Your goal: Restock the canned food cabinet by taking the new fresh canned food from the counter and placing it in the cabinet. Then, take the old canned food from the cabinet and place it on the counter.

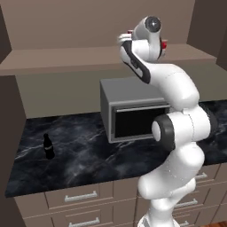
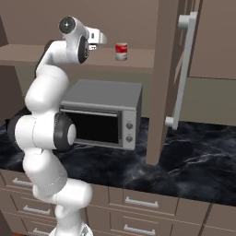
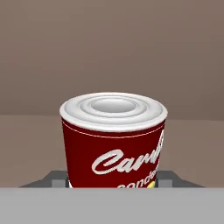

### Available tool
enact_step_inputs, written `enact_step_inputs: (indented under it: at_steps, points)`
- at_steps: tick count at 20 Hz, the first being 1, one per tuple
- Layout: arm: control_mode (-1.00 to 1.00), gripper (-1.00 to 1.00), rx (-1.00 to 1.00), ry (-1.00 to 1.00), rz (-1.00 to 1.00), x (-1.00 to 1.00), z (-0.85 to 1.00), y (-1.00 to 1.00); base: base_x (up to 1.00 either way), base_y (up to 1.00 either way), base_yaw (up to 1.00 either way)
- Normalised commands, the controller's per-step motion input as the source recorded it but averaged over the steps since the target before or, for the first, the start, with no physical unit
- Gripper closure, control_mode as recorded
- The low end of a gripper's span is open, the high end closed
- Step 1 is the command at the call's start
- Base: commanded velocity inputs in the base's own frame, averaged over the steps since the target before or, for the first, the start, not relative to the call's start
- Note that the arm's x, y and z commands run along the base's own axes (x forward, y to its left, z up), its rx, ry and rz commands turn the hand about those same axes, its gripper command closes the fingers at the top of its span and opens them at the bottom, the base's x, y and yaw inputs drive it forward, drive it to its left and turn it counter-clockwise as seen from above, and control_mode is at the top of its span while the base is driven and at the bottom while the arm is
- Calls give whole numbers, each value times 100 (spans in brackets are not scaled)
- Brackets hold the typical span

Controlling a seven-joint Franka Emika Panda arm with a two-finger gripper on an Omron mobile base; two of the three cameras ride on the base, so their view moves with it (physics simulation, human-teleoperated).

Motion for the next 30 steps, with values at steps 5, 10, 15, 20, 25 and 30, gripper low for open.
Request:
enact_step_inputs:
  at_steps: [5, 10, 15, 20, 25, 30]
  points:
    - [-100, 100, 0, -23, 23, -100, 44, 23, 0, 0, 0]
    - [-100, 100, -7, 8, 24, -100, 21, 17, 0, 0, 0]
    - [-100, 100, -19, 33, 26, -100, -8, 37, 0, 0, 0]
    - [-100, 100, -24, 36, 26, -100, -57, 57, 0, 0, 0]
    - [-100, 100, -13, 33, 28, -100, -100, 85, 0, 0, 0]
    - [-100, 100, 6, 22, 11, -61, -100, 100, 0, 0, 0]
